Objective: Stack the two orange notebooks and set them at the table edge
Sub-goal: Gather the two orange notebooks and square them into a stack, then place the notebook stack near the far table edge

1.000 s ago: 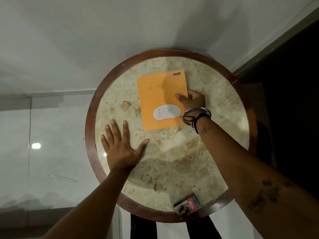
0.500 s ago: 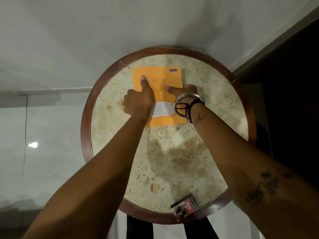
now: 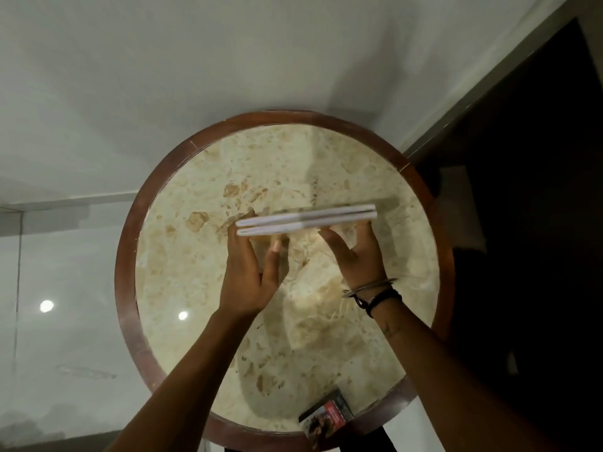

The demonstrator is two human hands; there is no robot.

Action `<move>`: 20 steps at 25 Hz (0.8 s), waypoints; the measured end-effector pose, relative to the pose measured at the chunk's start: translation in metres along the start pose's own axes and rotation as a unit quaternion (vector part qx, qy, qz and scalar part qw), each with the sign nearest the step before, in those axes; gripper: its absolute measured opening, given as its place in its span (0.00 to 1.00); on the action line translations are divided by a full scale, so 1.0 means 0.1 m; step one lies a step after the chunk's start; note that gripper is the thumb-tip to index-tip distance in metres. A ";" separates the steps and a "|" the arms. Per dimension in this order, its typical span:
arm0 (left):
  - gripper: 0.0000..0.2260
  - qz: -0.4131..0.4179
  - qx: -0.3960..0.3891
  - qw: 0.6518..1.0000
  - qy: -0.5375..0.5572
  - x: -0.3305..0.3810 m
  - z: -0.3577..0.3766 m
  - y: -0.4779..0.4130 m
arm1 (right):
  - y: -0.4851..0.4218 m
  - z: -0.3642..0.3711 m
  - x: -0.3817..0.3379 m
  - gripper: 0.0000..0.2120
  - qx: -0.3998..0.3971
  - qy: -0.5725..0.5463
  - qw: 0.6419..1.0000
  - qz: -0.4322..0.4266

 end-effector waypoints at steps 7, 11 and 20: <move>0.10 -0.106 0.046 0.993 -0.009 0.57 0.50 -0.80 | -0.82 -0.54 -0.16 0.22 0.071 -0.026 0.997 0.009; 0.18 -0.245 0.009 0.969 0.040 0.77 0.94 -1.17 | -1.33 -0.89 -0.03 0.20 0.065 0.124 0.985 0.105; 0.22 -0.249 -0.017 0.963 -0.100 0.77 1.24 -1.18 | -1.33 -1.03 0.21 0.23 0.146 0.247 0.950 0.122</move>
Point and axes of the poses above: each hand's wrist, its own y-axis away from the middle knuckle, its own z-axis out of the palm, x = y × z, the point moved 1 cm from there along -y, towards the middle knuckle, and after that the axes turned 4 degrees about -y, right-handed, at the moved point
